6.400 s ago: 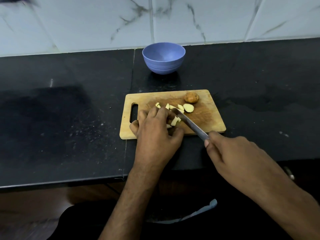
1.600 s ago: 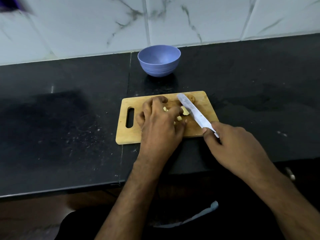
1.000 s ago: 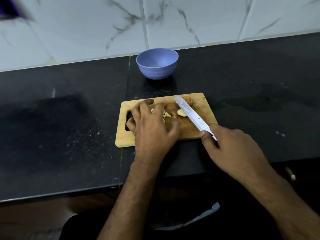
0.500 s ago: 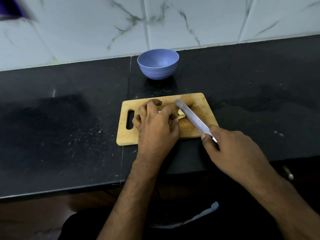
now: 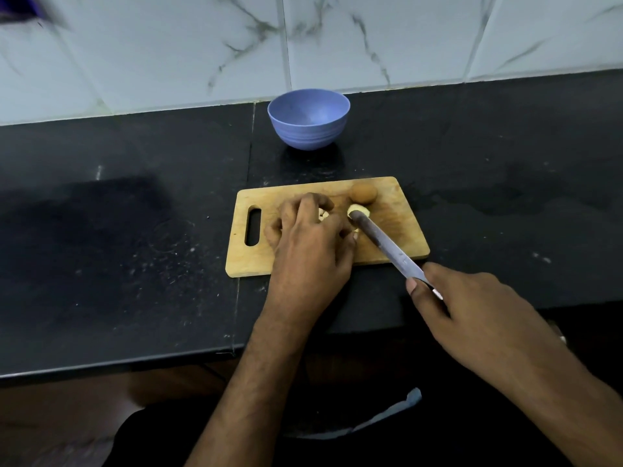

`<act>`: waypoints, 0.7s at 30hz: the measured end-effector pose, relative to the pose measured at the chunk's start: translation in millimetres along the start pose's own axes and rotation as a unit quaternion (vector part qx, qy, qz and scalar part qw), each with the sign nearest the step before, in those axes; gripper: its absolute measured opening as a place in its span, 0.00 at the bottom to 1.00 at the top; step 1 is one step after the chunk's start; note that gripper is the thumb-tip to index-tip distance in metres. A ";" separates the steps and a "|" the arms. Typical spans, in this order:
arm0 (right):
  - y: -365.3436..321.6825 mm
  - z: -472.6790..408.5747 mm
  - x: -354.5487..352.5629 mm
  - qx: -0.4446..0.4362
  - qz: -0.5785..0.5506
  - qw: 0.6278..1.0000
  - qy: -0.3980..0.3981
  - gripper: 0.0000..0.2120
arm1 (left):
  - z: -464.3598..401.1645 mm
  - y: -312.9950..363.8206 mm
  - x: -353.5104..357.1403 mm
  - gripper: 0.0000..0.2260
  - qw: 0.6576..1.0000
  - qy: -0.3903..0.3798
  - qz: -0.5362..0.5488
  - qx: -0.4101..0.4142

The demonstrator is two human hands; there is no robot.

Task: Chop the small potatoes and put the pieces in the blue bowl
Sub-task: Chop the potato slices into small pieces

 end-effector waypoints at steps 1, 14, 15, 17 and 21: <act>0.3 1.0 1.3 -0.003 -0.004 1.000 -0.003 0.18 | 1.5 -1.7 -2.1 0.05 1.000 0.005 0.008 -0.003; -11.4 8.2 2.1 -0.022 0.043 0.999 -0.025 0.11 | 3.1 -5.4 -0.6 0.05 0.999 -0.016 0.015 -0.030; -13.1 5.0 5.3 -0.024 0.041 0.999 -0.027 0.11 | 3.1 -4.6 -0.7 0.05 0.999 -0.015 0.015 -0.028; -15.3 -4.1 9.5 -0.032 0.043 0.998 -0.024 0.11 | 3.4 -4.6 -2.0 0.05 0.999 -0.010 0.014 -0.031; -12.6 -14.6 1.4 -0.050 0.029 0.998 0.004 0.11 | 4.6 -13.7 -8.4 0.06 0.997 0.009 0.041 -0.070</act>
Point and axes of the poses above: each hand's wrist, its own z-axis away from the middle knuckle, its own x-axis out of the palm, y = z × x, the point moved 9 cm from there along -z, towards the middle knuckle, and after that the axes turned 5 degrees about -x, right-handed, at the moved point
